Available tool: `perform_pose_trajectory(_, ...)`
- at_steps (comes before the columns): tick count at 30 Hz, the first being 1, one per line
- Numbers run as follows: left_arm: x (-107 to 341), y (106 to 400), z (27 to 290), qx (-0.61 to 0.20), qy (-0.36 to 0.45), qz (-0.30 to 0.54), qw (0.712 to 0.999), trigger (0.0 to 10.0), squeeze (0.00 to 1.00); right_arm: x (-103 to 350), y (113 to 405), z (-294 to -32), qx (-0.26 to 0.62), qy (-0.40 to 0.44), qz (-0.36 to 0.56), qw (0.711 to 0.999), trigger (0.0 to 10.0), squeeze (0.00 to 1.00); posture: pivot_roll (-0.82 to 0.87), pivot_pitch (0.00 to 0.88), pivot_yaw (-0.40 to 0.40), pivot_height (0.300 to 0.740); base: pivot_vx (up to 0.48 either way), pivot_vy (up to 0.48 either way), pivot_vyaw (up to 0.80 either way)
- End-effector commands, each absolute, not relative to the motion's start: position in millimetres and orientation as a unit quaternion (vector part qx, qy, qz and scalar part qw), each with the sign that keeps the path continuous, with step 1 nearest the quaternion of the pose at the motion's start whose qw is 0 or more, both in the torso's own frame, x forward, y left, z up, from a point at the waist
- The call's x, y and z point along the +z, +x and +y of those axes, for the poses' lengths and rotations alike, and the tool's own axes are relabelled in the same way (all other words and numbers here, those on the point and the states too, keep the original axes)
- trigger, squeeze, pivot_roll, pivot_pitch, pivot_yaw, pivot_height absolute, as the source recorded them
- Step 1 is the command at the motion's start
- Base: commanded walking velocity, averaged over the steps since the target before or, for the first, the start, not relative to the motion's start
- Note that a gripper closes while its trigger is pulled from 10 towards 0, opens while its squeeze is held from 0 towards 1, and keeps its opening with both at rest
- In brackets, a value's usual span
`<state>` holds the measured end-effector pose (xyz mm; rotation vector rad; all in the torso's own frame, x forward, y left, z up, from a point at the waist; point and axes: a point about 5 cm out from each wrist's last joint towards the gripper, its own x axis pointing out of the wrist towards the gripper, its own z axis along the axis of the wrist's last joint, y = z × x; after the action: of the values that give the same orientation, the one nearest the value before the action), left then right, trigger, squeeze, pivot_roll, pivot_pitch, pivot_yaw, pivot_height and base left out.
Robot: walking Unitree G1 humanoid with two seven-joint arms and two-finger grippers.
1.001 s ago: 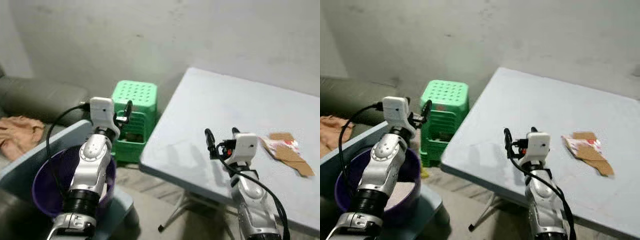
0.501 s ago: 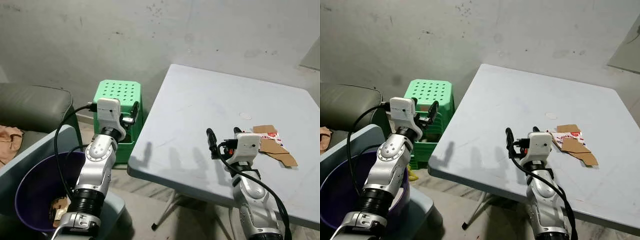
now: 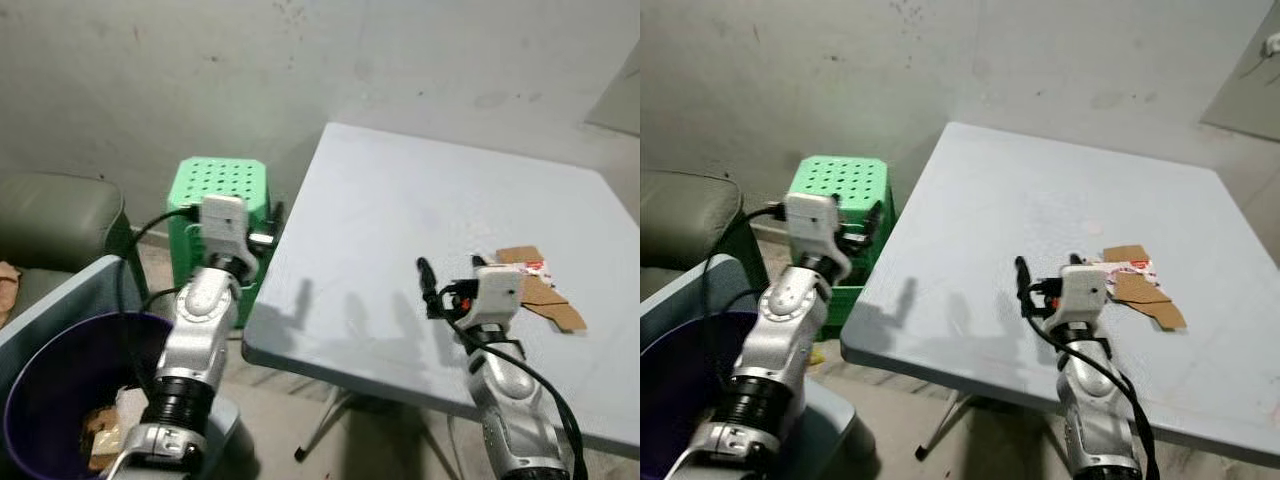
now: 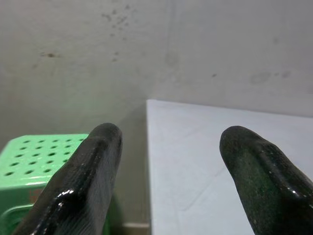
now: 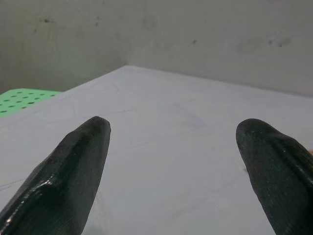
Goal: Picking trash to rubbish bin
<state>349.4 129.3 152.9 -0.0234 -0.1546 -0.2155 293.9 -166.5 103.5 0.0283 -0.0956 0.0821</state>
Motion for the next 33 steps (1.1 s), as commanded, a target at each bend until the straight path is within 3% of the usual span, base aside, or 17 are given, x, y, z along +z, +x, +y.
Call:
perform_pose_trajectory(1, 157.3, 351.8, 127.8, -0.108, -0.012, -0.082, 0.991, 10.0, 0.00, 107.0, 294.4, -171.0, 0.036, 0.007, -0.052, 0.998, 10.0, 0.00, -0.07, 0.000, -0.069, 0.740, 0.000, 0.000, -0.72)
perform_pose_trajectory(13, 156.9, 351.7, 128.0, -0.109, -0.006, -0.083, 0.991, 10.0, 0.00, 105.9, 293.5, -171.1, 0.032, 0.005, -0.049, 0.998, 10.0, 0.00, -0.07, 0.000, -0.068, 0.740, 0.000, 0.000, -0.72)
perform_pose_trajectory(26, 153.1, 351.1, 128.2, -0.121, -0.010, -0.069, 0.990, 10.0, 0.00, 105.0, 293.4, -170.8, 0.027, 0.004, -0.045, 0.999, 10.0, 0.00, -0.07, 0.000, -0.069, 0.740, 0.000, 0.000, 0.00)
perform_pose_trajectory(33, 152.5, 350.7, 129.0, -0.121, -0.016, -0.066, 0.990, 10.0, 0.00, 104.8, 292.8, -171.1, 0.025, 0.004, -0.044, 0.999, 10.0, 0.00, -0.08, 0.000, -0.068, 0.740, 0.000, -0.471, 0.00)
